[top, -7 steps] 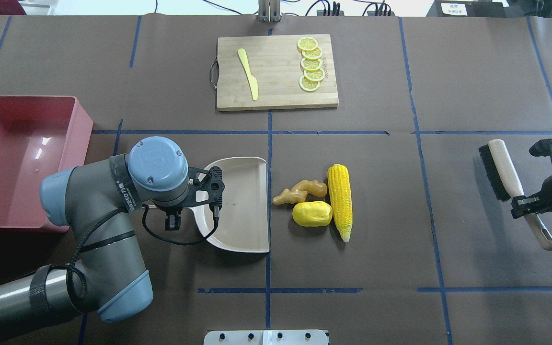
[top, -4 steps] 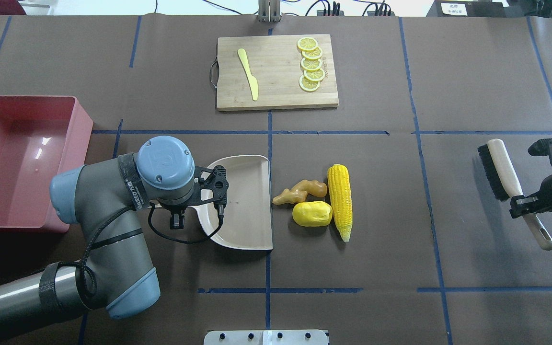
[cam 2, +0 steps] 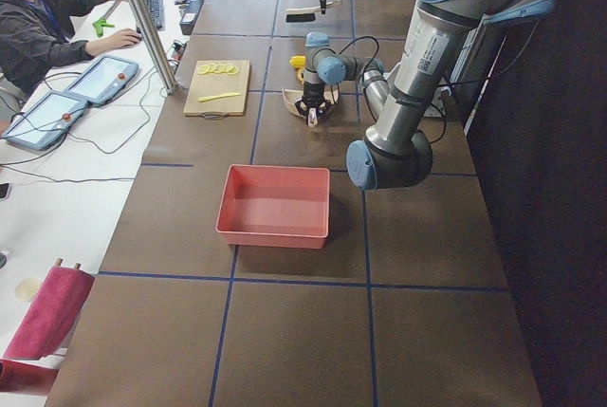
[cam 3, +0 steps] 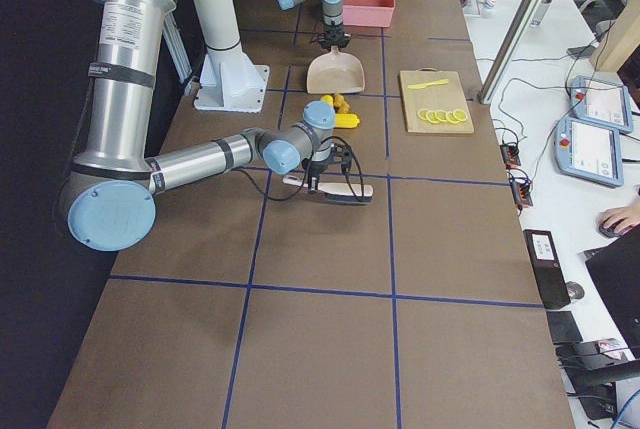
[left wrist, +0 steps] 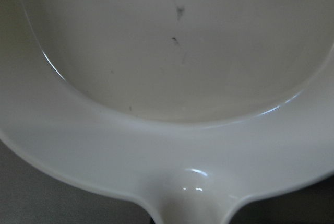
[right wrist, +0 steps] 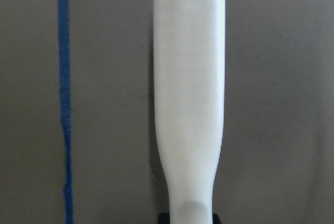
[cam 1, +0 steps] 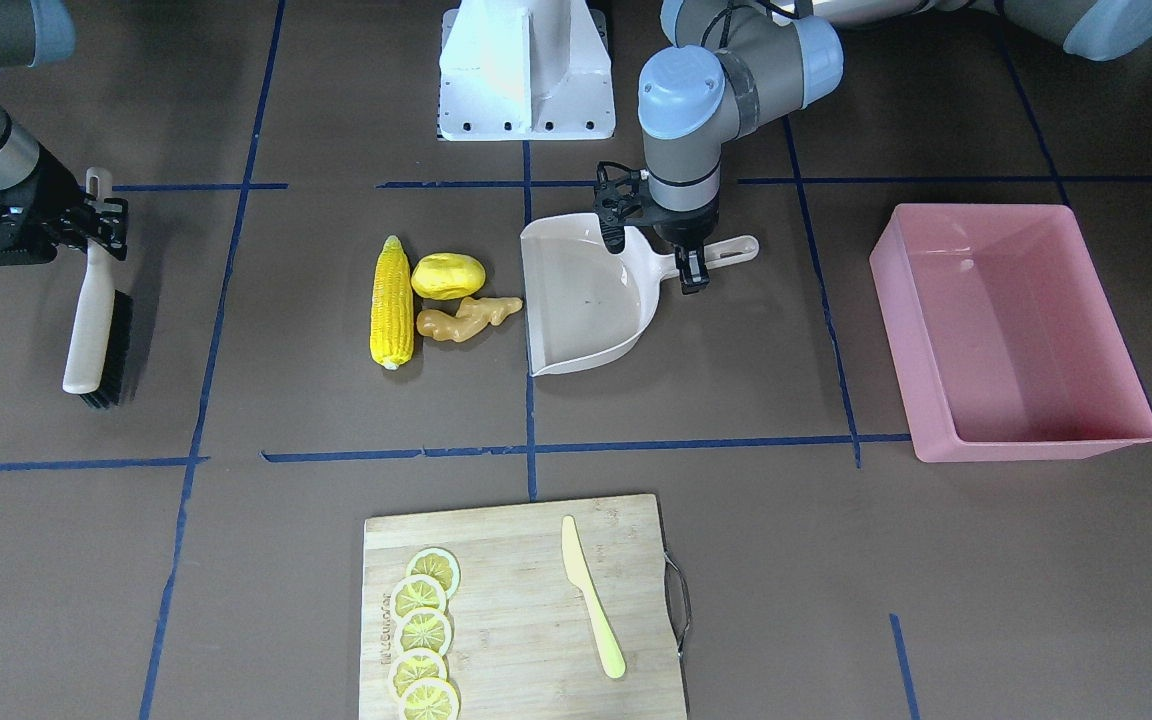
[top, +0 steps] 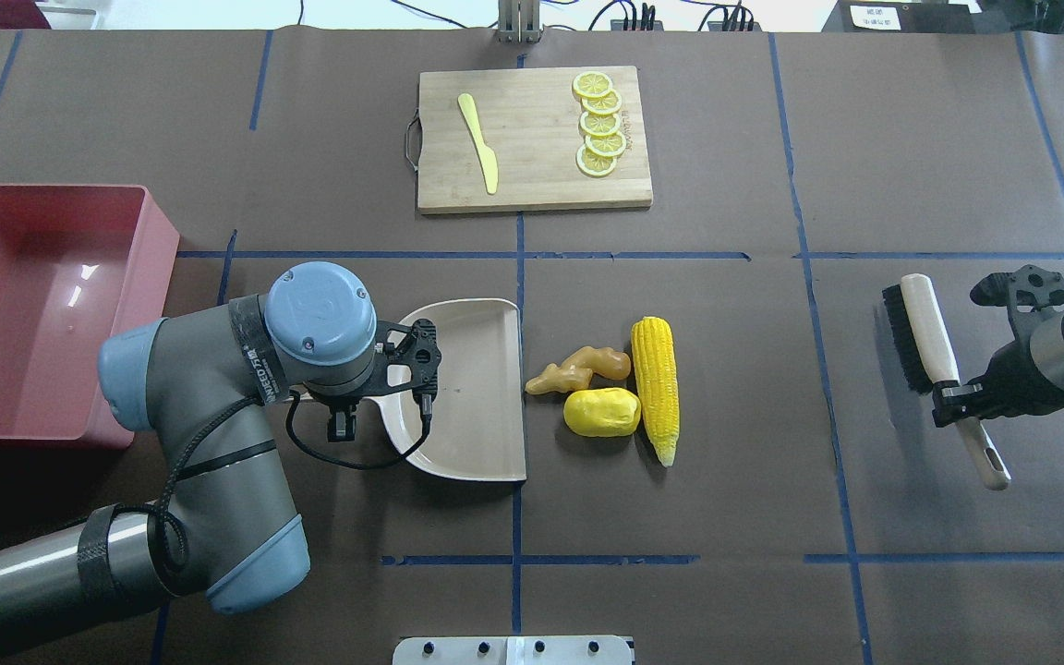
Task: Sweep and dump trash into bin
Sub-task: 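Move the brush with the right gripper toward the corn and potato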
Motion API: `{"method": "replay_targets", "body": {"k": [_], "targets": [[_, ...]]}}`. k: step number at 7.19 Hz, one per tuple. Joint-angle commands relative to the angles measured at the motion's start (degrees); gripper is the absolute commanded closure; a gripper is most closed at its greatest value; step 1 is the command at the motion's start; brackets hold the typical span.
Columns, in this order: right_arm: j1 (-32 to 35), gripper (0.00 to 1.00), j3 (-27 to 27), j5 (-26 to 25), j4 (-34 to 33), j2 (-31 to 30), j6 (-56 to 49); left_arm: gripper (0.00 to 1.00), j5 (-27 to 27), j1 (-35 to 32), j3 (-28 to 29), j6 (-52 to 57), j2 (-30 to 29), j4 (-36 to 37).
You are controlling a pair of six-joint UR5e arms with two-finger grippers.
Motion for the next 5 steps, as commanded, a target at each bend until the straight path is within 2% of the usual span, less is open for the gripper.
{"method": "replay_targets", "body": {"k": [1,5], "targets": [[-5.23,1.00,0.66,-1.20,-0.70,4.85,7.85,1.00,0.00,-0.08,0.05,0.00,0.07,-0.03],[-12.80,1.00,-0.04,-6.91,-0.79,13.04,15.61,1.00,0.00,-0.08,0.05,0.00,0.07,-0.03]]}}
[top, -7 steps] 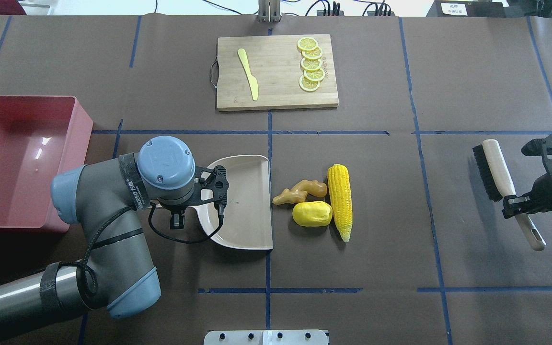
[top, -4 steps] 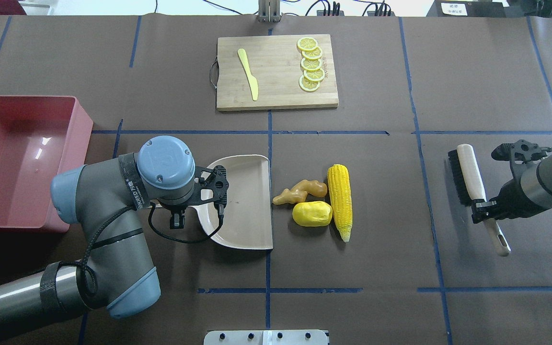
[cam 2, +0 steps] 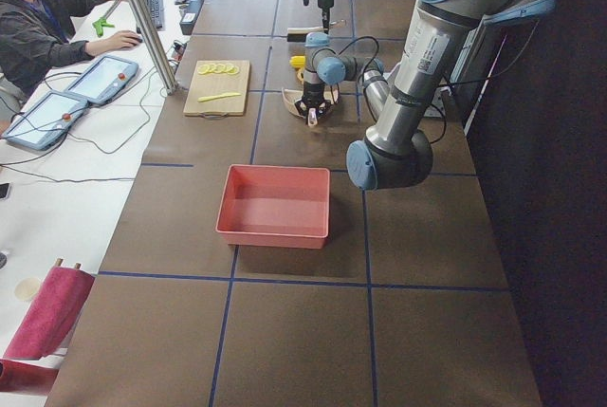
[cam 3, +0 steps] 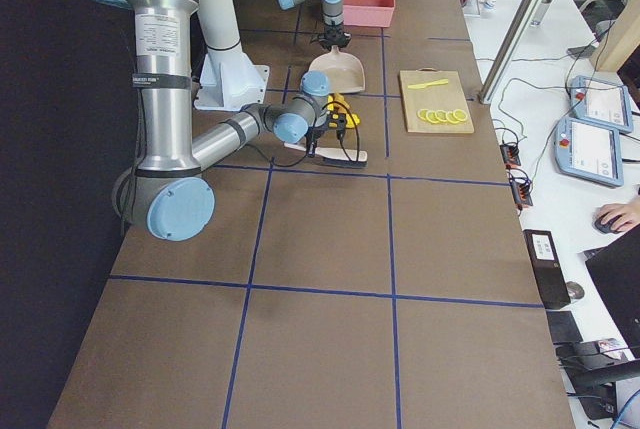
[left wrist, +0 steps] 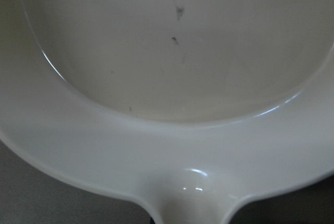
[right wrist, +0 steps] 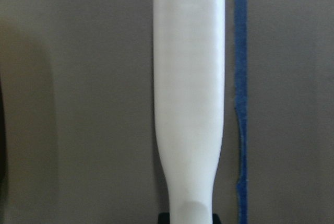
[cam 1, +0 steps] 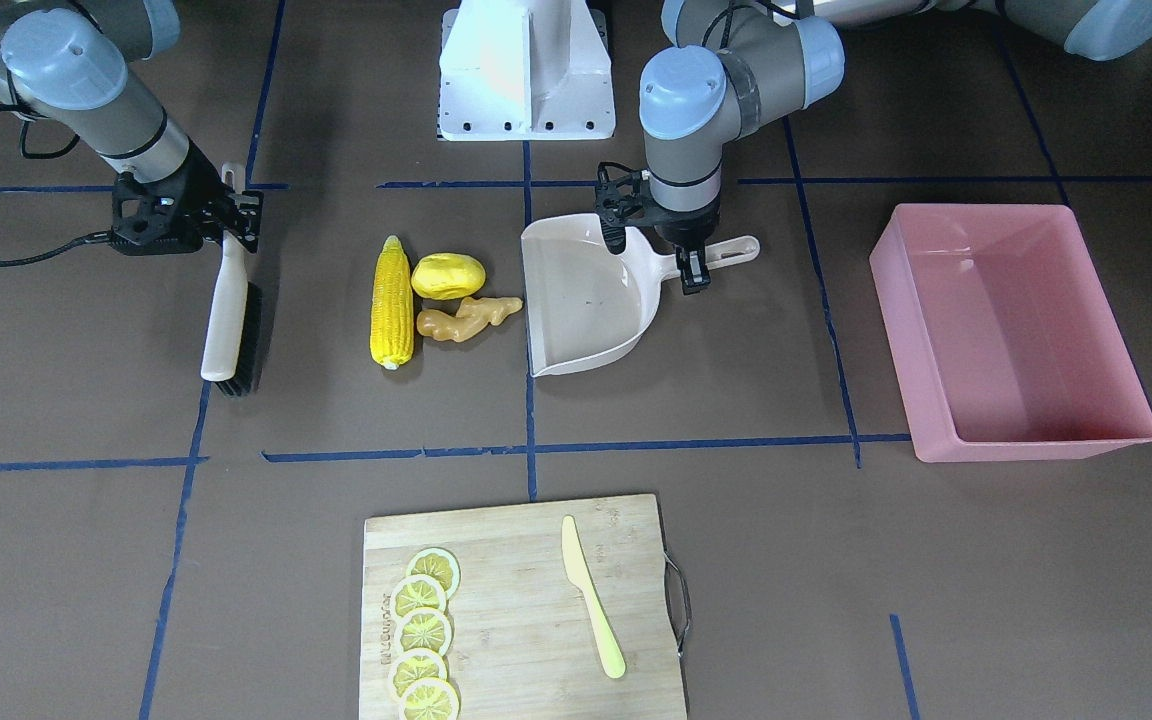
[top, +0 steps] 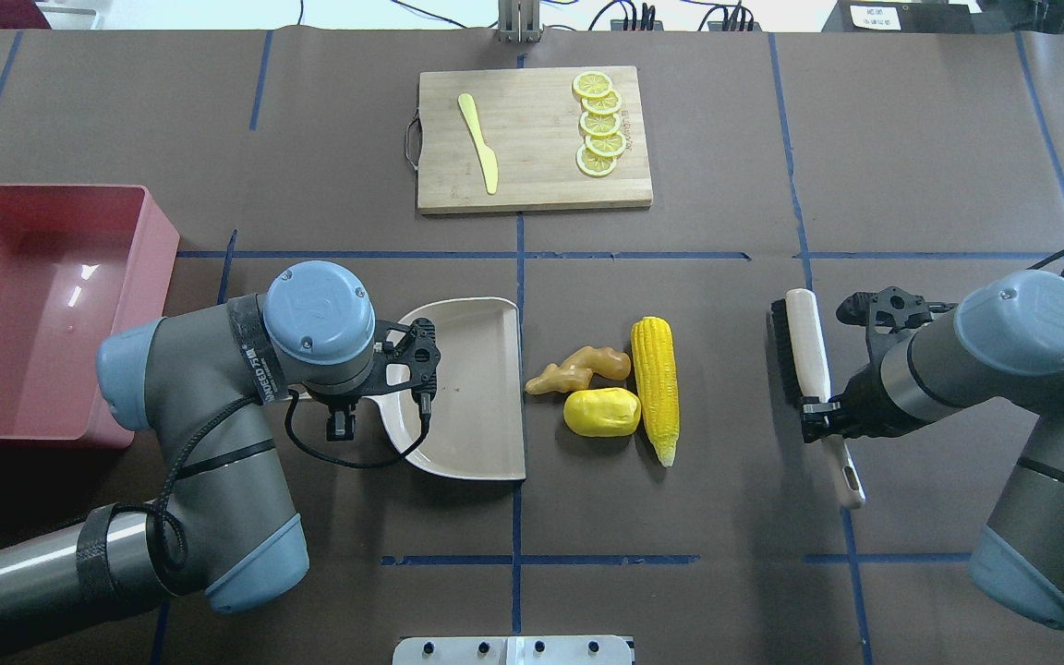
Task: Sweep and dump trash into bin
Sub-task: 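Move the brush with the right gripper toward the corn and potato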
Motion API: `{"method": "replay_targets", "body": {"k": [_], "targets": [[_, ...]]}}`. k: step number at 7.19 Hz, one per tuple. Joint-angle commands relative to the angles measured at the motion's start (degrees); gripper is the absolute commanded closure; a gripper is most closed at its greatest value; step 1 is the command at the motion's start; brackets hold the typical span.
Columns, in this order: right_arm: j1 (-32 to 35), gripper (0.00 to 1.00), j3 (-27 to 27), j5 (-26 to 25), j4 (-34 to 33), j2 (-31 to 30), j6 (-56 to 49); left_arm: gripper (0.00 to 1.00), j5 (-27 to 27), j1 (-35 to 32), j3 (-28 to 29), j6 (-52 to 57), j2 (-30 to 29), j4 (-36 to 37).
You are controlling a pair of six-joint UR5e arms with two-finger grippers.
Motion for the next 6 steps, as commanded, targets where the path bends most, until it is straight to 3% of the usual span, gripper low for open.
{"method": "replay_targets", "body": {"k": [1,6], "targets": [[-4.14,1.00,-0.81,-2.67,-0.07,4.84,4.20,1.00,0.00,0.00,0.07,0.00,0.00,-0.09],[-8.46,1.00,-2.92,-4.87,-0.16,9.24,8.52,1.00,-0.09,-0.09,-0.02,0.00,0.00,-0.35]]}}
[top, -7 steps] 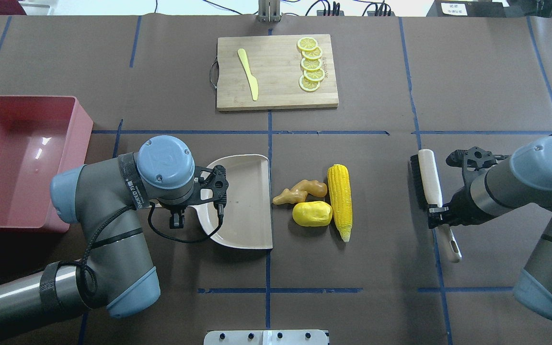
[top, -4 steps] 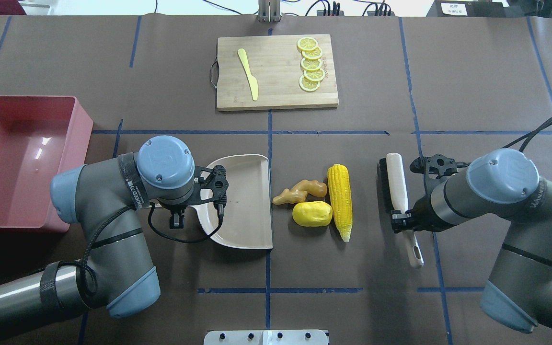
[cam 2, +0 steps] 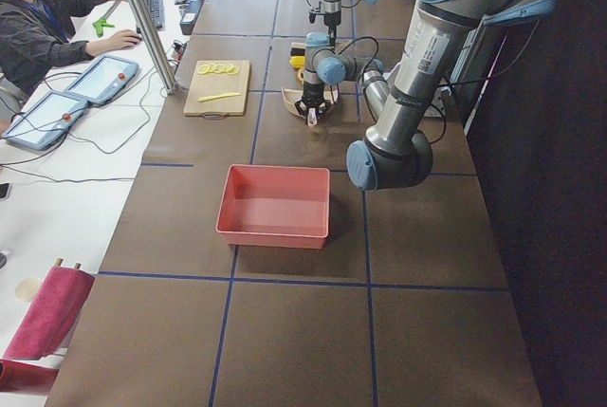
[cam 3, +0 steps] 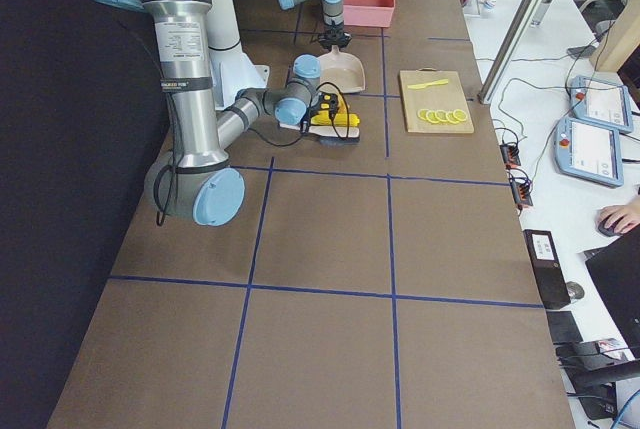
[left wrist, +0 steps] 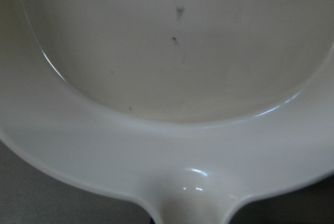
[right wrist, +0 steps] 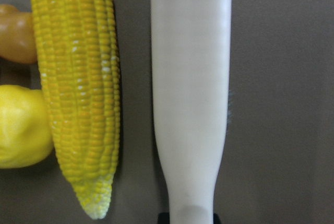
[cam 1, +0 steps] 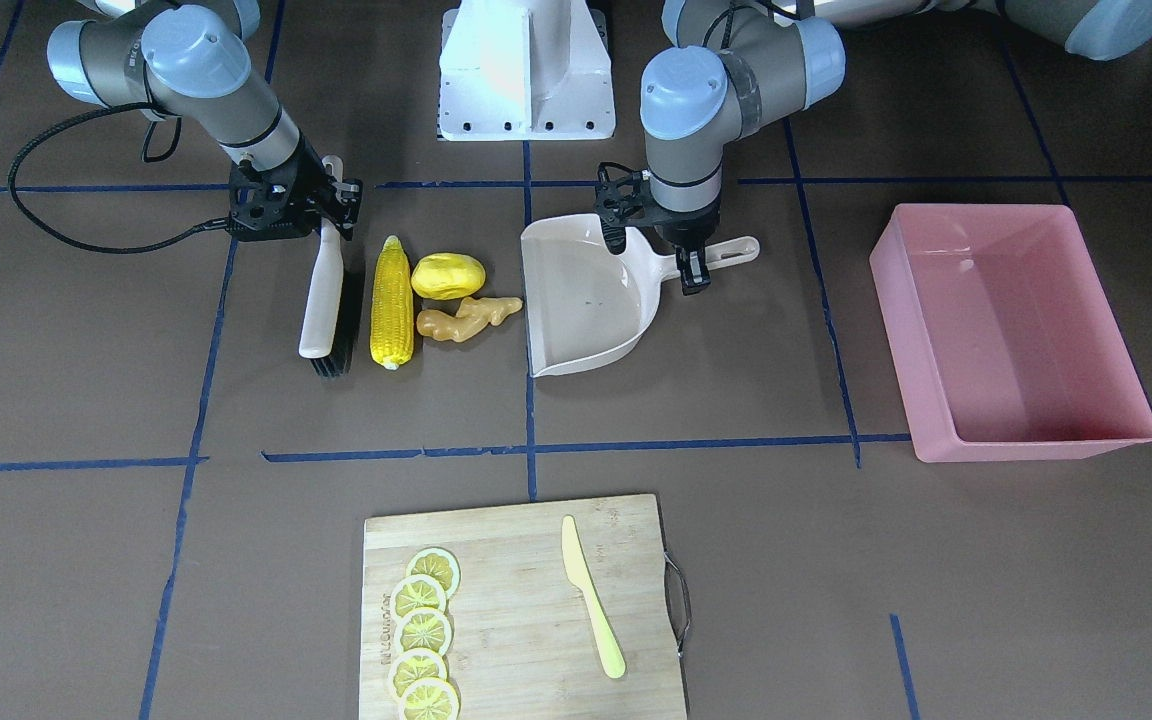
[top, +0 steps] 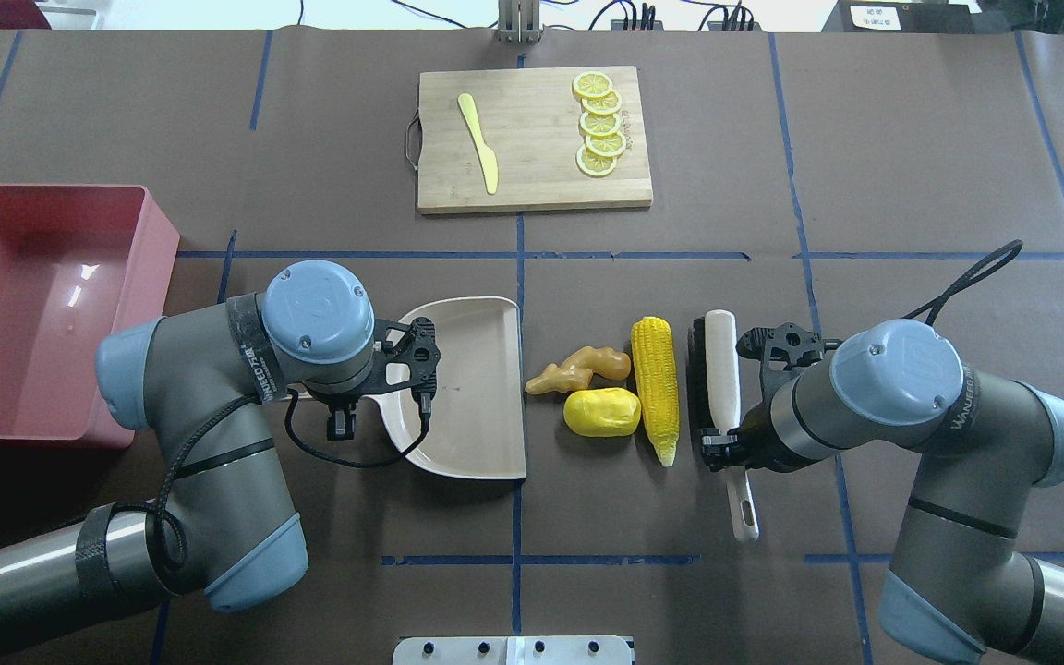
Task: Sweep and dump trash into bin
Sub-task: 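Move the brush with the right gripper toward the corn and potato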
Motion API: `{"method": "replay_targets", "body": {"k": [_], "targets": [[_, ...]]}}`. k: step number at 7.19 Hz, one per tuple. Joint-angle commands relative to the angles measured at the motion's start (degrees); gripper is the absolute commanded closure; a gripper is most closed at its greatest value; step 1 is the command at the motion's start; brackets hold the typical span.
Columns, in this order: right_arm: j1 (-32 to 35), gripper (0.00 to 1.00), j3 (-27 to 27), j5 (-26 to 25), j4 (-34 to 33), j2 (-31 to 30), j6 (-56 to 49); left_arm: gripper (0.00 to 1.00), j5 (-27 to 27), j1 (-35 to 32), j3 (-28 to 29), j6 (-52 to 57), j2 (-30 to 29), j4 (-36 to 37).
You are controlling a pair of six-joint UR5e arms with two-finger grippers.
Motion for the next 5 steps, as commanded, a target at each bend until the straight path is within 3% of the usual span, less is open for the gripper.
{"method": "replay_targets", "body": {"k": [1,5], "targets": [[-1.16,1.00,-1.19,-0.36,-0.07,2.60,2.00,1.00,0.00,0.00,-0.01,0.00,-0.03,-0.03],[-2.13,1.00,-3.13,-0.27,-0.16,7.27,5.00,1.00,0.00,0.00,-0.10,0.00,0.06,0.06]]}}
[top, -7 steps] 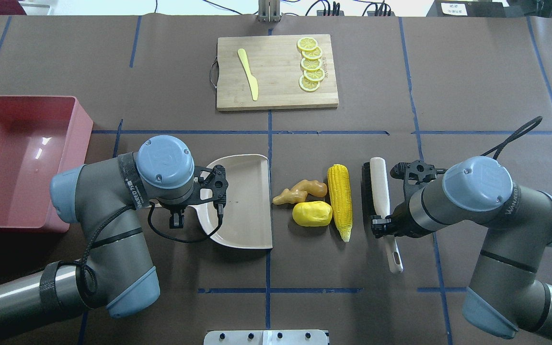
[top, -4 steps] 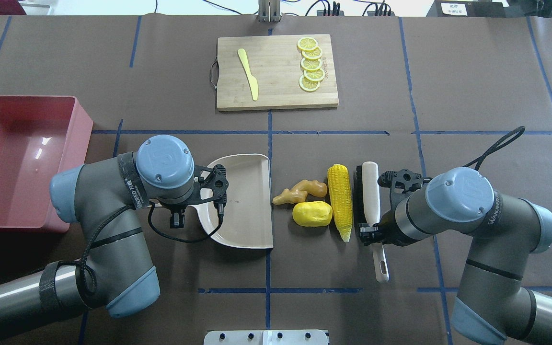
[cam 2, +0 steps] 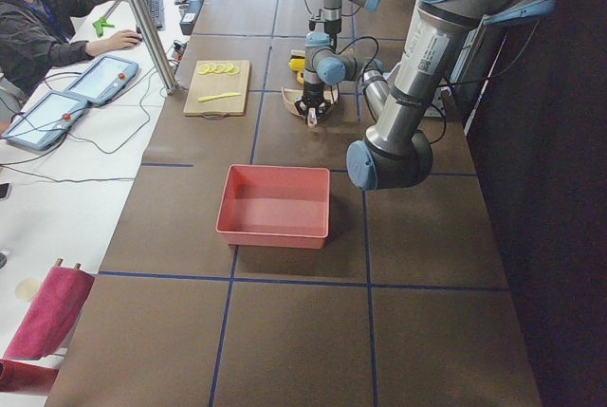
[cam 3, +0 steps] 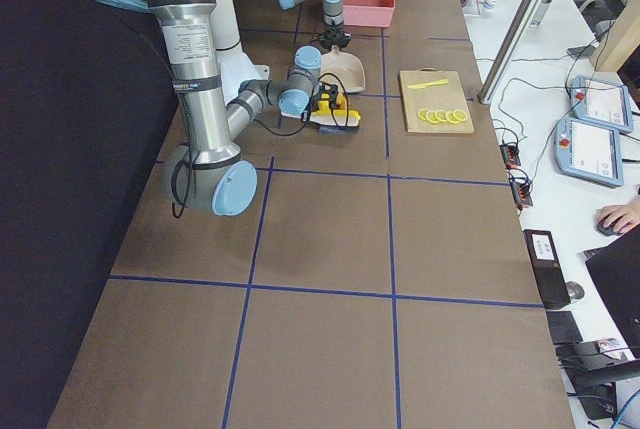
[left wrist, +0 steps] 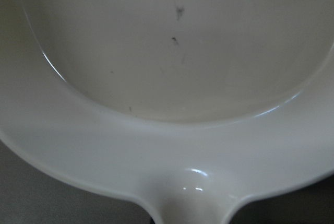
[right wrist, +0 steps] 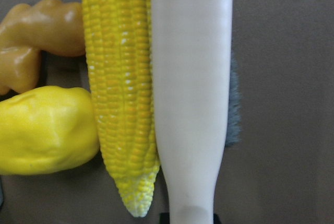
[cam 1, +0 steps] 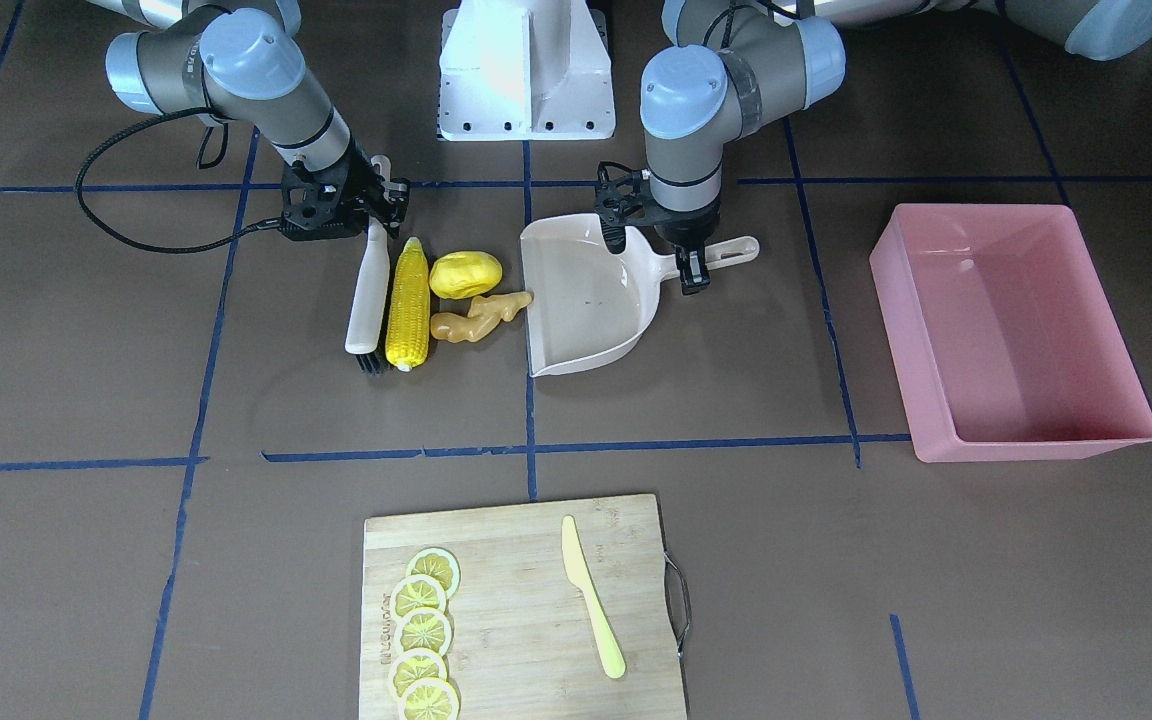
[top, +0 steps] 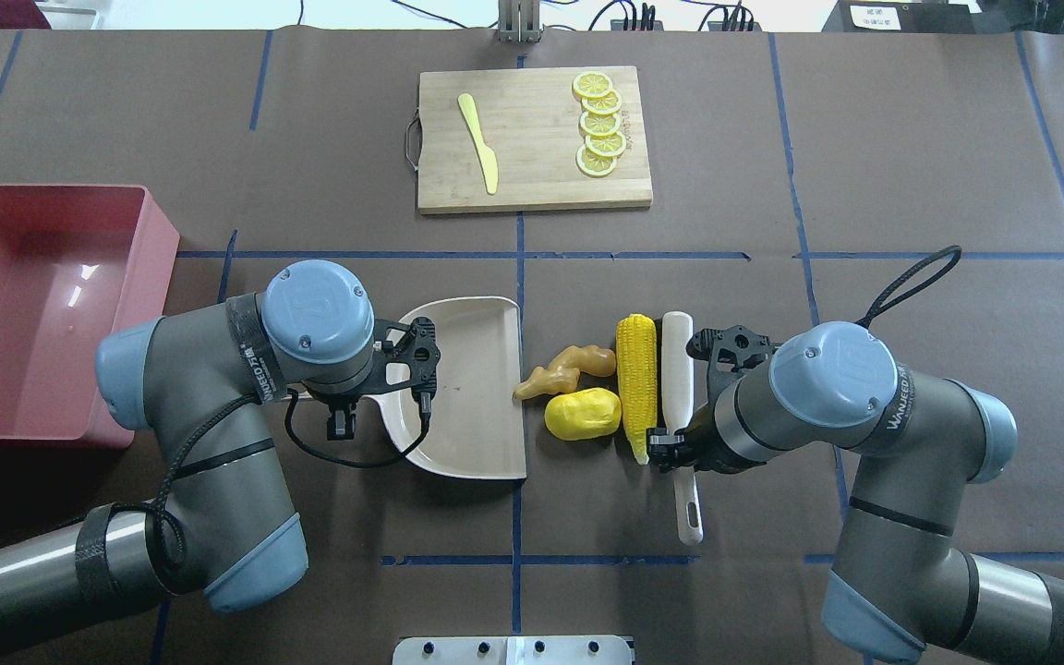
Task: Sweep and dump trash into bin
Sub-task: 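Move the brush with the right gripper toward the corn and potato, then sweep the corn, potato and ginger into the dustpan with the right gripper's brush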
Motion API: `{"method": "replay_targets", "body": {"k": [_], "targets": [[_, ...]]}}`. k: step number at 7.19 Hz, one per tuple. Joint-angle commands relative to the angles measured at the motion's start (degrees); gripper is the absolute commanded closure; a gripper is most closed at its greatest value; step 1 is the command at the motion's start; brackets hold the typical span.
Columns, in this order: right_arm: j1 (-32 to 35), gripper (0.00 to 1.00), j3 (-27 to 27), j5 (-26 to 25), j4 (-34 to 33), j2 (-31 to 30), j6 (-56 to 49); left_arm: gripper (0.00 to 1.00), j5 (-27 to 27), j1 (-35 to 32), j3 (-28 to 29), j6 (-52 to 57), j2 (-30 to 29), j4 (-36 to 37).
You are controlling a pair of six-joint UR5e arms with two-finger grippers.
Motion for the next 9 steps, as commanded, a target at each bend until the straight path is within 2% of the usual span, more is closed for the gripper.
{"method": "replay_targets", "body": {"k": [1,2,3,9], "targets": [[-0.51,1.00,-0.37,0.07,-2.54,3.06,0.88,1.00,0.00,-0.09,-0.12,0.00,0.03,0.03],[-1.03,1.00,-1.16,-0.02,-6.48,6.65,0.97,1.00,0.00,-0.09,-0.29,0.00,0.03,0.03],[-1.29,1.00,-2.30,-0.02,-7.56,8.60,1.06,1.00,0.00,-0.18,-0.29,0.00,0.03,0.03],[-3.66,1.00,-2.83,-0.10,-7.57,11.43,4.21,1.00,0.00,-0.18,-0.29,0.00,0.03,-0.14]]}}
